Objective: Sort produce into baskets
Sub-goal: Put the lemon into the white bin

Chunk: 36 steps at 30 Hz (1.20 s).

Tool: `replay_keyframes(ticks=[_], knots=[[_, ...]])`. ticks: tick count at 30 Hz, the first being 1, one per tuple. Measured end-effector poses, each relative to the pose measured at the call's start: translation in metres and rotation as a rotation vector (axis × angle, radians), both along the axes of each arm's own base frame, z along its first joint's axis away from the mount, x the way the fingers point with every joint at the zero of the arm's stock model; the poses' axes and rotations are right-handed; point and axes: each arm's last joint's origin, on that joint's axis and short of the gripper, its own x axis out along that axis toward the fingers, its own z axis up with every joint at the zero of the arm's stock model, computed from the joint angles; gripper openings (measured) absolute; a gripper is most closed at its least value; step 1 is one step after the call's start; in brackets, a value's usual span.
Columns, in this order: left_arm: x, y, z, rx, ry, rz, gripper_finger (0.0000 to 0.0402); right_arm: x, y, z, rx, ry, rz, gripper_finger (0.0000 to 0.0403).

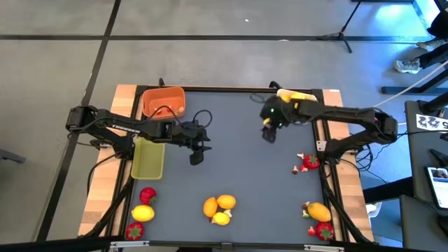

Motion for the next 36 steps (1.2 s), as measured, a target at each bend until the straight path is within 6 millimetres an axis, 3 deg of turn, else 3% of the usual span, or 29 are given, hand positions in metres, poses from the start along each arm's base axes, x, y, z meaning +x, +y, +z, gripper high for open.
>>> replay_keyframes(ticks=[12, 22, 29, 36], knots=[[0.000, 0.000, 0.000, -0.008, 0.002, 0.006, 0.0173, 0.043, 0.082, 0.001, 0.071, -0.241, 0.215, 0.0259], [0.000, 0.000, 0.000, -0.012, 0.001, 0.009, 0.0173, 0.067, 0.140, -0.039, 0.194, -0.188, 0.411, 0.0324], [0.000, 0.000, 0.000, -0.012, -0.008, 0.010, 0.0173, 0.076, 0.170, -0.060, 0.211, -0.195, 0.484, 0.0322], [0.001, -0.001, 0.001, -0.016, -0.010, 0.009, 0.0173, 0.089, 0.186, -0.071, 0.270, -0.285, 0.464, 0.0308]])
